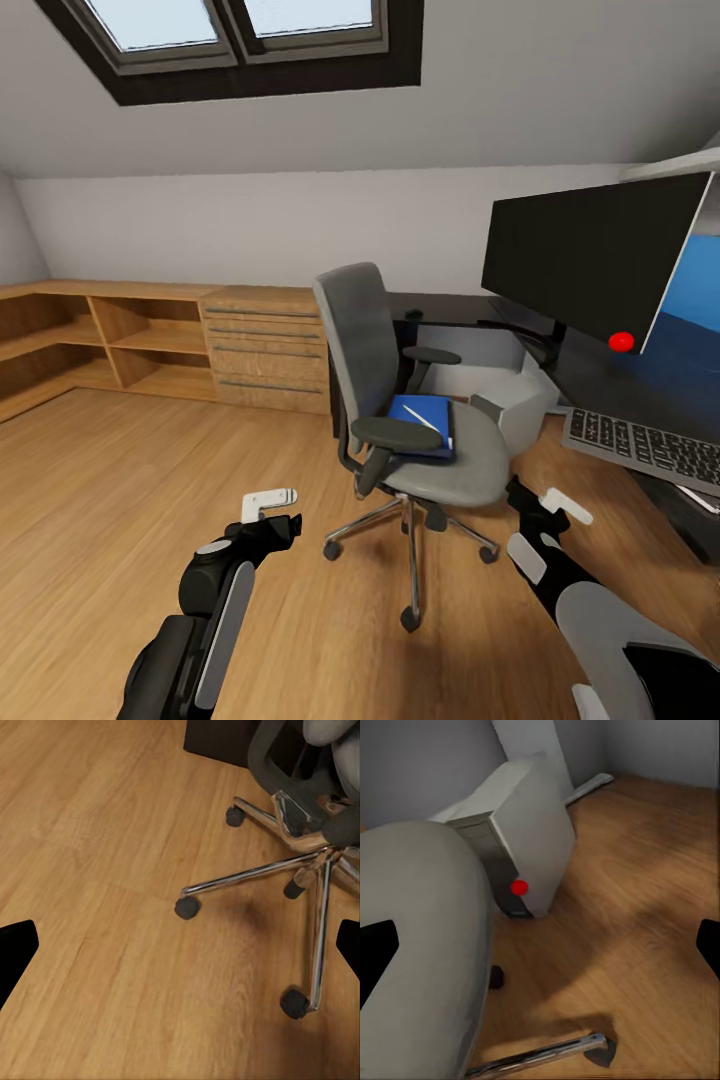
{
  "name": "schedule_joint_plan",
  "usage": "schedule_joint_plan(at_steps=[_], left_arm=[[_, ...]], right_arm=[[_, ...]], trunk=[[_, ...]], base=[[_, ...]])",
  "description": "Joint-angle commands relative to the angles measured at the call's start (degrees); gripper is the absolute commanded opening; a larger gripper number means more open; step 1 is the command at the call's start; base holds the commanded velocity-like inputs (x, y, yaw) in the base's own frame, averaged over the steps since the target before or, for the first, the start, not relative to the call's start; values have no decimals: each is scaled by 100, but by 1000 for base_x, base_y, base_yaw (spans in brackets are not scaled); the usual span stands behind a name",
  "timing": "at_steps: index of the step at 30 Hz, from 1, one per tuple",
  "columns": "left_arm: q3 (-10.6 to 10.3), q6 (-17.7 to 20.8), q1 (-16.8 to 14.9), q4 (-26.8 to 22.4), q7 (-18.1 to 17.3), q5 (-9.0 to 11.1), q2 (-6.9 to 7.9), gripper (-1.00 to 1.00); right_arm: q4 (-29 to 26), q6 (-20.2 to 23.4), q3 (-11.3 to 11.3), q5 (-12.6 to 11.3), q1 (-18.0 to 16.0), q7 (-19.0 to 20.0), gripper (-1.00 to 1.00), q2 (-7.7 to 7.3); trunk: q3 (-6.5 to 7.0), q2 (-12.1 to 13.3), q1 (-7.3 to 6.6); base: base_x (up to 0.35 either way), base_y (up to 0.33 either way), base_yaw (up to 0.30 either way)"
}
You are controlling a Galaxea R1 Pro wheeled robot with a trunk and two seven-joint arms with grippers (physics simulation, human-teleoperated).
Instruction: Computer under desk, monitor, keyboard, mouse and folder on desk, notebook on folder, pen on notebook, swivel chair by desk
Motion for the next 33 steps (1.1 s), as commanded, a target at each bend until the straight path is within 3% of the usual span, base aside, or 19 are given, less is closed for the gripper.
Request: schedule_joint_plan(at_steps=[1, 3, 19, 33], left_arm=[[-4, 19, -4, -5, 53, 60, 0, 100], [-4, 19, -4, -5, 53, 61, 0, 100], [-4, 19, -4, -5, 22, 66, 5, 100], [-1, 27, -3, 21, 25, 103, 7, 100]], right_arm=[[-1, -19, 0, -76, -3, 6, 100, -1], [-8, -8, 0, -193, -3, 6, 100, -2], [-19, 13, -16, -225, -3, -2, 100, 84], [-10, 22, -30, -241, -3, 14, 100, 92]], trunk=[[-6, -2, -1], [-6, -2, -1], [-6, -2, -1], [-9, -2, -1]], base=[[0, 0, -28], [0, 0, -9], [0, 0, -1], [-36, 38, -247]])
